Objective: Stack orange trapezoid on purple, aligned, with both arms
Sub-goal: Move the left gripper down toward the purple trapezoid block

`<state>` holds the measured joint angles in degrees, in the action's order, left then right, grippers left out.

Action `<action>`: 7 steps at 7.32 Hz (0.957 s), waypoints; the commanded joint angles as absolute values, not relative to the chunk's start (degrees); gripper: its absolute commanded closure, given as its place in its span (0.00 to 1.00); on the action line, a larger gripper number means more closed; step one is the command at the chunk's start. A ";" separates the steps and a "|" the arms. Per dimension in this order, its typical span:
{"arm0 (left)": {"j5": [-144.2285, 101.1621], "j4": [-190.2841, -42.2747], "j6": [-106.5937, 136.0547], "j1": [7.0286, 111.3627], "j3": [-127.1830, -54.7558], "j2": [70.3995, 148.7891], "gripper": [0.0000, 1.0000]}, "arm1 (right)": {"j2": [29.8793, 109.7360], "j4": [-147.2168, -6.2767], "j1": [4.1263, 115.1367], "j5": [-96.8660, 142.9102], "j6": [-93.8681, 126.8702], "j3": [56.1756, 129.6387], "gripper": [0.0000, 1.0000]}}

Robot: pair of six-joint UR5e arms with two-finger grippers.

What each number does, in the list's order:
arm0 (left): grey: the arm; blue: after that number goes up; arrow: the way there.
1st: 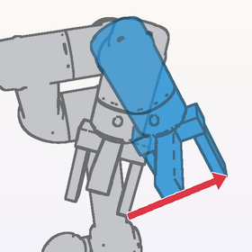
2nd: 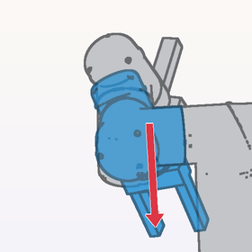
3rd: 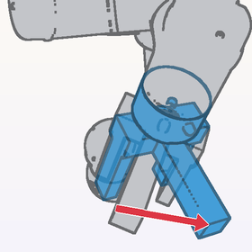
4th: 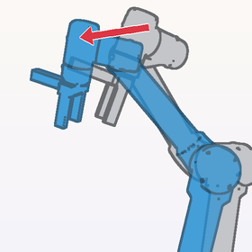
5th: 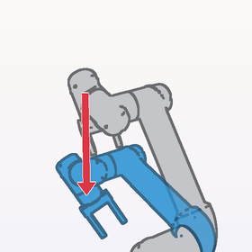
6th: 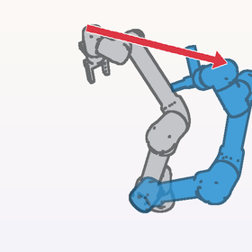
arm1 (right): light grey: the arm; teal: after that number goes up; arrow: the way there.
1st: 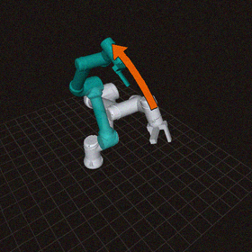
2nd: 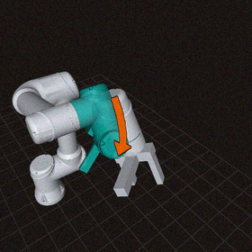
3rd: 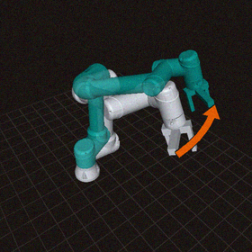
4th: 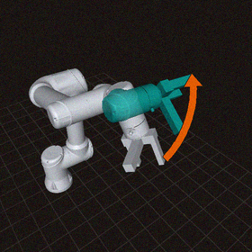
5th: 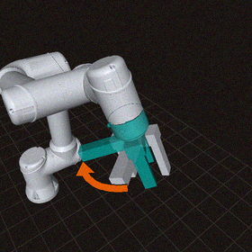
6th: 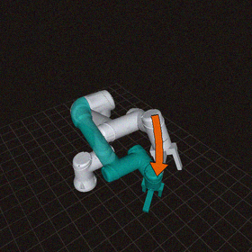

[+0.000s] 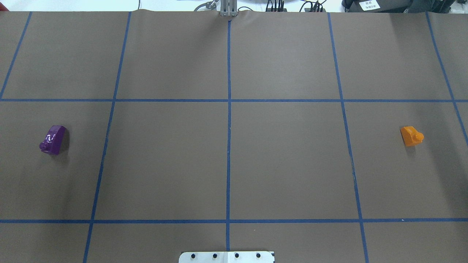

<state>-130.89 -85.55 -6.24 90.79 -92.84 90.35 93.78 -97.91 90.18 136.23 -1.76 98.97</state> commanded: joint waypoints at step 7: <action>-131.66 -101.04 9.25 80.90 -92.99 93.52 0.00 | 89.21 -96.60 89.91 139.54 2.96 99.16 0.00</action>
<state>-131.38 -96.38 2.18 85.01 -92.97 93.04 90.33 -97.15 89.98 137.02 0.22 100.42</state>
